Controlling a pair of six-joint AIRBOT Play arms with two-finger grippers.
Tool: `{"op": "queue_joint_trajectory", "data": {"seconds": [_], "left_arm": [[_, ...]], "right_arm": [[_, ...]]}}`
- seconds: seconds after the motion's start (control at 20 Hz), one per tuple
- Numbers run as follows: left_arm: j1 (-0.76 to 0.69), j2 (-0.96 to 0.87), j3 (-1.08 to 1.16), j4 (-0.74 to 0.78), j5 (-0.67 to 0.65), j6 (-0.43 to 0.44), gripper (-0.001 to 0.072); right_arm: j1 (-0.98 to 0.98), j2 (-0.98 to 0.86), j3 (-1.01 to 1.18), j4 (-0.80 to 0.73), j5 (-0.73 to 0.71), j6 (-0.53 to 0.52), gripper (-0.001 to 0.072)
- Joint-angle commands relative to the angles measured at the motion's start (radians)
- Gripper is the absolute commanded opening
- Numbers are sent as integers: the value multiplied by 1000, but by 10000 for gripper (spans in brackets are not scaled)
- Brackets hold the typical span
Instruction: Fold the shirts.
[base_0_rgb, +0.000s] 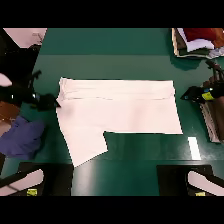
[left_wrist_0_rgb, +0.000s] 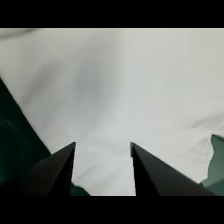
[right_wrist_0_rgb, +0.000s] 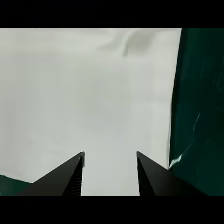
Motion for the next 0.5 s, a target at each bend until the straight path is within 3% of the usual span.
{"op": "queue_joint_trajectory", "data": {"seconds": [0.0,0.15,0.3,0.35,0.45], "left_arm": [[2,212,-272,3,-22,-41,406],[2,354,-443,3,-18,-68,407],[2,383,-536,-5,3,-106,419],[2,383,-549,-16,27,-108,511],[2,383,-565,-38,76,-108,518]], "right_arm": [[-32,119,-93,2,10,-3,384],[-27,151,-106,11,10,-11,384],[-27,157,-105,81,10,-32,384],[-27,158,-105,97,10,-33,384],[-26,158,-105,124,13,-34,384]]}}
